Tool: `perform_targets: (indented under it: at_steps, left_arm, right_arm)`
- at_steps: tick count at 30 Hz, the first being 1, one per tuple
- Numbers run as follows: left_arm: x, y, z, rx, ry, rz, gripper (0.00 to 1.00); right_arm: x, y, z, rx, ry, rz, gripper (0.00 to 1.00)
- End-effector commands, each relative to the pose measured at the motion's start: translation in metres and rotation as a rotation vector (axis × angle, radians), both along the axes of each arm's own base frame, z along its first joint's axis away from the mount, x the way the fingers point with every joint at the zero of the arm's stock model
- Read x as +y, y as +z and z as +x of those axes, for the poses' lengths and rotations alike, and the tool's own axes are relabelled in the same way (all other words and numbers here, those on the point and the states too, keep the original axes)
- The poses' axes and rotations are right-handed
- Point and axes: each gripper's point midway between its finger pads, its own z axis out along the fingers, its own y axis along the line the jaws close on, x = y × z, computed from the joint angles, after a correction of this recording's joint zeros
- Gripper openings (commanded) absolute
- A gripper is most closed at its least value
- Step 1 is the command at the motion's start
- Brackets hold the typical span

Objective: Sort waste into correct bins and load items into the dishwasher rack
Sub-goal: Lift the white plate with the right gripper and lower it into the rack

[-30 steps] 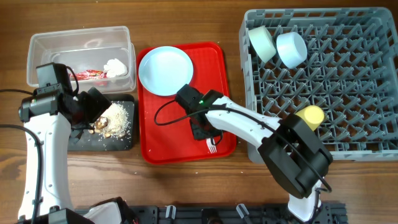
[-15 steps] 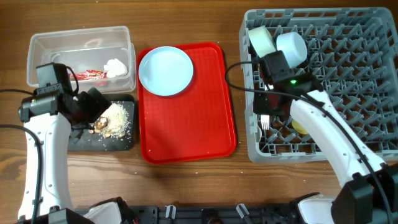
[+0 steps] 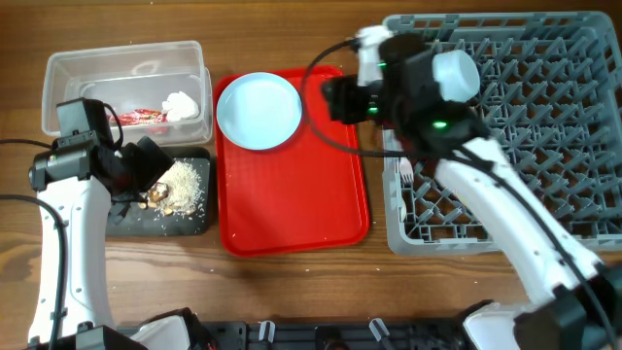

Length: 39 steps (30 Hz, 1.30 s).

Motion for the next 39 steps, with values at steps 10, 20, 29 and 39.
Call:
perform_targets:
  at_steps: [10, 20, 29, 39]
  left_arm:
    - [0.000, 0.004, 0.000, -0.016, 0.004, -0.005, 1.00]
    - [0.000, 0.004, 0.000, -0.016, 0.004, -0.005, 1.00]
    - [0.000, 0.004, 0.000, -0.016, 0.005, -0.005, 1.00]
    - [0.000, 0.004, 0.000, -0.017, 0.005, -0.004, 1.00]
  right_arm:
    - [0.065, -0.210, 0.041, 0.243, -0.111, -0.055, 0.71]
    - [0.013, -0.237, 0.022, 0.369, -0.325, -0.224, 0.22]
    - [-0.012, -0.209, -0.004, 0.426, -0.318, -0.315, 0.04]
    - [-0.138, -0.008, -0.002, -0.035, -0.534, -0.524, 0.04]
